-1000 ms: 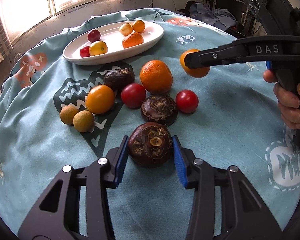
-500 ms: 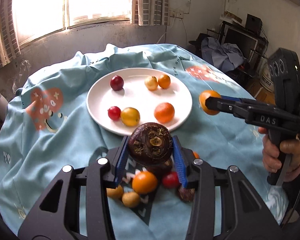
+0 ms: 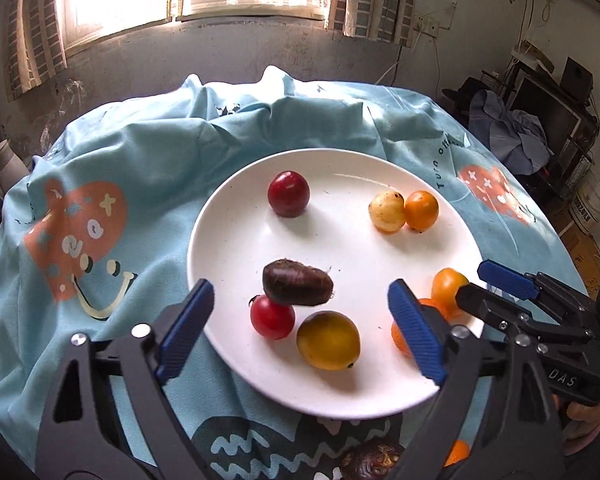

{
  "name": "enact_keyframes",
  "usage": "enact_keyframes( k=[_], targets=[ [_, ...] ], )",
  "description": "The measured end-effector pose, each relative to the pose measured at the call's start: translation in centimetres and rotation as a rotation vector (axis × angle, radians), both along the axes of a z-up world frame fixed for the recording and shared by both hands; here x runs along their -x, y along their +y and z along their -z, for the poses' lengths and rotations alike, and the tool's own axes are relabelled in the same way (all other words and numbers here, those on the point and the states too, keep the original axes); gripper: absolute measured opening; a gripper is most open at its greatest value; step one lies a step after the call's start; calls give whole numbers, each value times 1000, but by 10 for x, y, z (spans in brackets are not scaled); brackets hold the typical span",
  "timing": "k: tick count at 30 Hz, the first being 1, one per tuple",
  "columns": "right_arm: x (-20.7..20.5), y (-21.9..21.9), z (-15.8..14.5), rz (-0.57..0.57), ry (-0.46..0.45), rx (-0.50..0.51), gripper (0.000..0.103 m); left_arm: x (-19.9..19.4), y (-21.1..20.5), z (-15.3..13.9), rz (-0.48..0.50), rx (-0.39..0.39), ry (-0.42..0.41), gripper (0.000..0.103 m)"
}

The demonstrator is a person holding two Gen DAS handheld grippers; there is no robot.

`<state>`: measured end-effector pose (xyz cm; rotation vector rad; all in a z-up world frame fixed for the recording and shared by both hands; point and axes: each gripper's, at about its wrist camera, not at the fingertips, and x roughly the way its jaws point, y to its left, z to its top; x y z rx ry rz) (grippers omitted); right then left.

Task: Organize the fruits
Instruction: 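Place the orange and brown fruit on the white plate and open both grippers, then reach the right gripper to the red tomato and close on it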

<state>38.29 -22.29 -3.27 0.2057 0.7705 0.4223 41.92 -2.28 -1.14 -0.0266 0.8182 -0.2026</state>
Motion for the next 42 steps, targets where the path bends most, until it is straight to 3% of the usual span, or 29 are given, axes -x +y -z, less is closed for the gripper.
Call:
enact_keyframes(
  k=[7, 17, 19, 24, 28, 42],
  targets=[
    [52, 7, -33, -86, -45, -62, 62, 73, 23, -30, -30, -8, -62, 99],
    [134, 22, -8, -220, -9, 60, 62, 176, 54, 19, -96, 45, -48, 99],
    [144, 28, -2, -266, 6, 102, 62, 182, 56, 28, -101, 49, -9, 99],
    [156, 38, 10, -339, 18, 203, 61, 191, 57, 33, -98, 62, -8, 99],
    [153, 38, 19, -354, 65, 220, 51, 192, 60, 31, -107, 77, -17, 99],
    [149, 41, 31, -373, 105, 233, 42, 192, 59, 29, -100, 93, -18, 99]
  ],
)
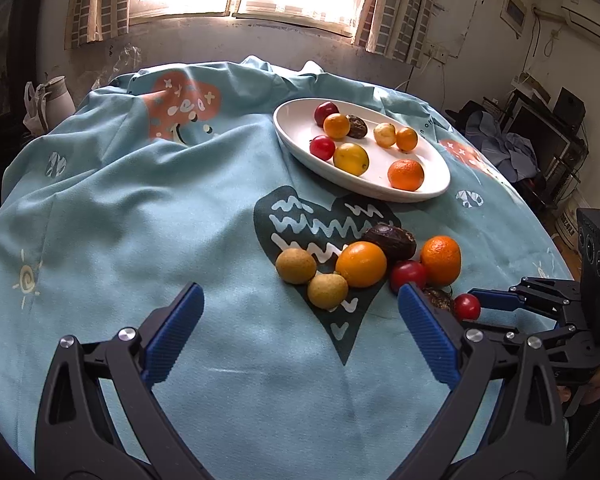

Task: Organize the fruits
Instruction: 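Reach the right gripper to the red tomato and close on it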

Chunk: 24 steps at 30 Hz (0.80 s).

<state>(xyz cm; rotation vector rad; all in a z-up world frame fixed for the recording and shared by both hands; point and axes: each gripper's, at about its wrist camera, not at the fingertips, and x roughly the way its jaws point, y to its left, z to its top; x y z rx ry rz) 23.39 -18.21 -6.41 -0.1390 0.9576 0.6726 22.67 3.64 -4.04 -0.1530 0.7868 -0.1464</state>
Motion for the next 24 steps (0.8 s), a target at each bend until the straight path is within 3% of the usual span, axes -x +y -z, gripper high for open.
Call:
enact_keyframes(
  k=[8, 12, 15, 18, 19, 22, 24],
  targets=[
    [-1, 0, 3, -1, 8, -4, 40, 0, -1, 0, 3, -5, 2, 99],
    [0, 1, 1, -2, -4, 9, 30, 0, -4, 2, 5, -27, 1, 99],
    [-3, -12, -7, 19, 13, -59, 29, 1, -9, 3, 30, -36, -1, 99],
    [-10, -34, -19, 100, 8, -150, 30, 3, -24, 5, 142, -11, 16, 98],
    [-12, -40, -21, 126, 8, -158, 30, 5, -32, 6, 176, -8, 19, 95],
    [-16, -47, -20, 178, 17, -159, 29, 9, -59, 11, 247, -13, 48, 70],
    [-16, -49, -21, 187, 22, -160, 29, 8, -76, 16, 285, -22, 73, 62]
  ],
)
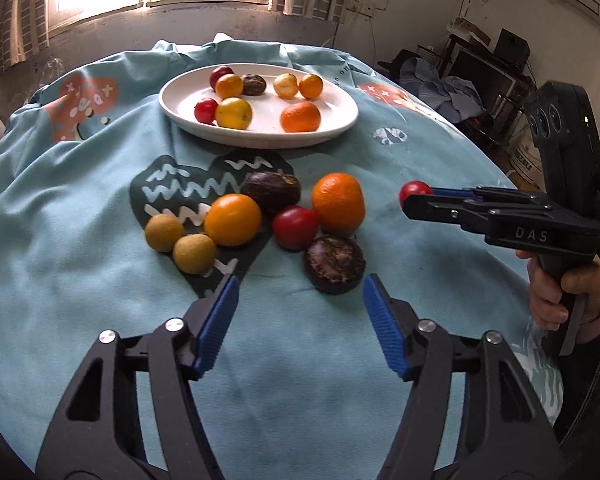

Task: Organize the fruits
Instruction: 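Reach the right gripper to the red tomato and close on it, then grasp the dark brown fruit with the left gripper while the right holds the tomato, then carry the tomato and brown fruit over the white plate and open both grippers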

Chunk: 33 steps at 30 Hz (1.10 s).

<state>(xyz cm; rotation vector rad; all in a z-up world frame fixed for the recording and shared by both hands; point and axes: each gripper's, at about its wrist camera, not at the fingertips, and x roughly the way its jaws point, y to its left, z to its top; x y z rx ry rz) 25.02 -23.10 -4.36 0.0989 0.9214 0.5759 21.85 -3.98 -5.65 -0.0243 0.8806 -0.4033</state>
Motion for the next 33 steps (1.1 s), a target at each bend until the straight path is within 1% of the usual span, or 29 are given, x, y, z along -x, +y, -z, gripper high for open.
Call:
enact_keyframes(
  k=[1, 4, 7, 10, 18, 22, 24, 26, 33],
  targets=[
    [0, -1, -1, 0, 1, -3, 29, 0, -9, 1, 16, -18, 1, 59],
    [1, -2, -1, 2, 3, -5, 29, -3, -27, 3, 42, -53, -1, 58],
    [1, -4, -2, 13, 2, -3, 29, -9, -38, 6, 35, -84, 1, 56],
    [3, -5, -4, 13, -5, -11, 30, -15, -42, 10, 24, -118, 10, 51],
    [5, -5, -8, 11, -13, -25, 29, -25, -46, 19, 2, -147, 44, 48],
    [6, -6, -9, 10, -17, -26, 29, -29, -51, 20, -3, -164, 40, 47],
    [6, -6, -9, 10, -17, -27, 29, -30, -53, 21, -10, -175, 35, 45],
    [6, -6, -9, 10, -16, -26, 29, -29, -54, 21, -10, -184, 30, 45],
    [6, -5, -9, 11, -12, -18, 30, -20, -45, 17, -12, -152, 38, 44]
  ],
)
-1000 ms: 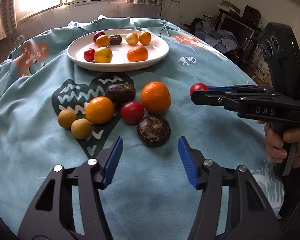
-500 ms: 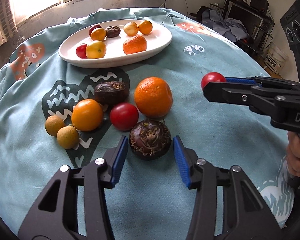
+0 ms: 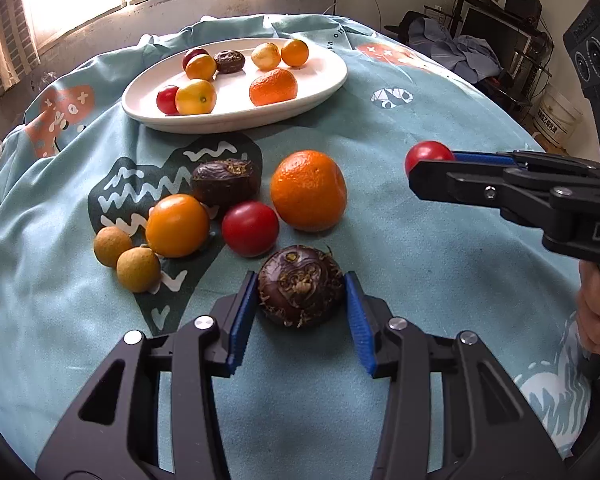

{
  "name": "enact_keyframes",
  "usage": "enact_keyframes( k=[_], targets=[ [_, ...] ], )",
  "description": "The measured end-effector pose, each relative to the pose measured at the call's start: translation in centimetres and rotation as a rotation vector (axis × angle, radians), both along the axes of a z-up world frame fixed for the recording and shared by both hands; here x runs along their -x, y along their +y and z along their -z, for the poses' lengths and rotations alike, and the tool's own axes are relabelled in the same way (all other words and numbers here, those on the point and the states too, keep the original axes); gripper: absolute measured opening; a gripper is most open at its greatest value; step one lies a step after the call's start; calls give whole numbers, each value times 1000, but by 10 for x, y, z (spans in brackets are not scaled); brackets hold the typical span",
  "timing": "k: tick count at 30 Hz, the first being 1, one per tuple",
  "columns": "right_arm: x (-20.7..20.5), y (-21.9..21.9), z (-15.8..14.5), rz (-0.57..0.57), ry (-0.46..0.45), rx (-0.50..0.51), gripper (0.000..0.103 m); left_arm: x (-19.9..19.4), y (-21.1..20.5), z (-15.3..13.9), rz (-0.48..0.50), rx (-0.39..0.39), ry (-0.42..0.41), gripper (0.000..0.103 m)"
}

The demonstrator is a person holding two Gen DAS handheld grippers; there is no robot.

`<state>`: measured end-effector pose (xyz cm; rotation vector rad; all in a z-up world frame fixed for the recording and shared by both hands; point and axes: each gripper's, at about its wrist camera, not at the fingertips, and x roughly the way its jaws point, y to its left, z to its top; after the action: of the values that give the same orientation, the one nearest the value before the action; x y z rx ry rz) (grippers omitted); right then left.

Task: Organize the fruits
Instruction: 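Carry the tomato and brown fruit over the white plate and open both grippers, then grasp a large orange with the right gripper while the left grasps a pale yellow fruit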

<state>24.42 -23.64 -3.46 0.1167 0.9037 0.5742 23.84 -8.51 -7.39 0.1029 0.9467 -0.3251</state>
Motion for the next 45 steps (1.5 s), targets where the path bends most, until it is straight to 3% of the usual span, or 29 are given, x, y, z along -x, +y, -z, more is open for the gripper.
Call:
enact_keyframes(
  k=[7, 12, 17, 20, 24, 30, 31, 32, 34, 37, 39, 45],
  targets=[
    [-1, 5, 5, -13, 2, 19, 29, 19, 22, -17, 31, 58, -27, 44],
    [-4, 5, 0, -19, -5, -17, 30, 9, 38, -47, 57, 110, -67, 44],
    [-25, 14, -25, -1, -85, -42, 30, -39, 52, -84, 14, 136, -141, 44],
    [-47, 18, -37, 35, -142, -42, 30, -79, 56, -90, -25, 152, -156, 44],
    [-88, 19, -38, 102, -179, -41, 30, -131, 56, -82, -73, 139, -144, 44],
    [-139, 25, -13, 131, -134, -18, 30, -186, 52, -56, -102, 112, -85, 44],
    [-143, 26, -9, 131, -124, -17, 32, -190, 51, -52, -108, 108, -77, 48],
    [-145, 28, -5, 127, -115, -14, 34, -192, 50, -51, -117, 103, -77, 66],
    [-146, 30, -2, 127, -111, 1, 43, -187, 52, -55, -148, 92, -117, 81],
    [-136, 28, -8, 124, -117, 0, 52, -172, 55, -67, -130, 86, -143, 83],
    [-123, 25, -16, 114, -131, -28, 54, -155, 62, -76, -144, 72, -161, 91],
    [-75, 28, -25, 7, -133, -51, 58, -86, 91, -87, -181, 99, -171, 98]
  ],
)
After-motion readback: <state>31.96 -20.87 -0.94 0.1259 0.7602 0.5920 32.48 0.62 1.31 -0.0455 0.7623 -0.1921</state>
